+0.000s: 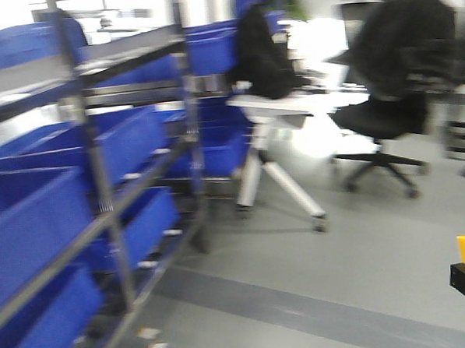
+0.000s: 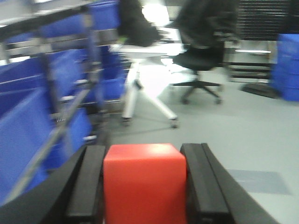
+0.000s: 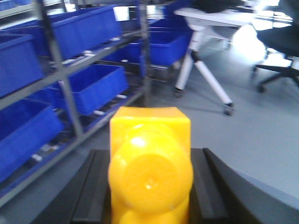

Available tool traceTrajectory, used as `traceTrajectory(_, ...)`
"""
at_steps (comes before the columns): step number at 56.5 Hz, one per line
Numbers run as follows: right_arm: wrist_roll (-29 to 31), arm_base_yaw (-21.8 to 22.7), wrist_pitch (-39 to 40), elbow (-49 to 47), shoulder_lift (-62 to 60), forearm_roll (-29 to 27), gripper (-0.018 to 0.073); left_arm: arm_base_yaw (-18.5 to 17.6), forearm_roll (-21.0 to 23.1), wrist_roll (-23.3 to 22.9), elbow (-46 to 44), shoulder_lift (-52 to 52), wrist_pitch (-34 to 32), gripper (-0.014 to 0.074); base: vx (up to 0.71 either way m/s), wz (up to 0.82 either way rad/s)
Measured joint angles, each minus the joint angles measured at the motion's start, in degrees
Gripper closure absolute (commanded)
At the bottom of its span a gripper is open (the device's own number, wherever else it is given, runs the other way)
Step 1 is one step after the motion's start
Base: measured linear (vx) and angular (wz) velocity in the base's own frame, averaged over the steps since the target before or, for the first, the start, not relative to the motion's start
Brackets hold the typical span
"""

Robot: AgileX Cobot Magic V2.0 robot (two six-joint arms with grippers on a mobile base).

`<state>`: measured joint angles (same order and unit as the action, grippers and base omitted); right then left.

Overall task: Pick red and yellow blocks into blue bin
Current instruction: 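Drive the base to the shelf of blue bins holding both blocks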

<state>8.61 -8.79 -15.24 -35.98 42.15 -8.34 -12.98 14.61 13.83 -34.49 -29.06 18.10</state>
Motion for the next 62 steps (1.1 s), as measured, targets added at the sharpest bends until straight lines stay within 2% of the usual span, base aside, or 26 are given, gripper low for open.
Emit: traceTrajectory(62, 0.0, 0.0, 0.0, 0.0, 0.0, 0.0, 0.0569, 0.0, 0.0, 0.0, 0.0, 0.0, 0.0, 0.0594, 0.17, 0.77)
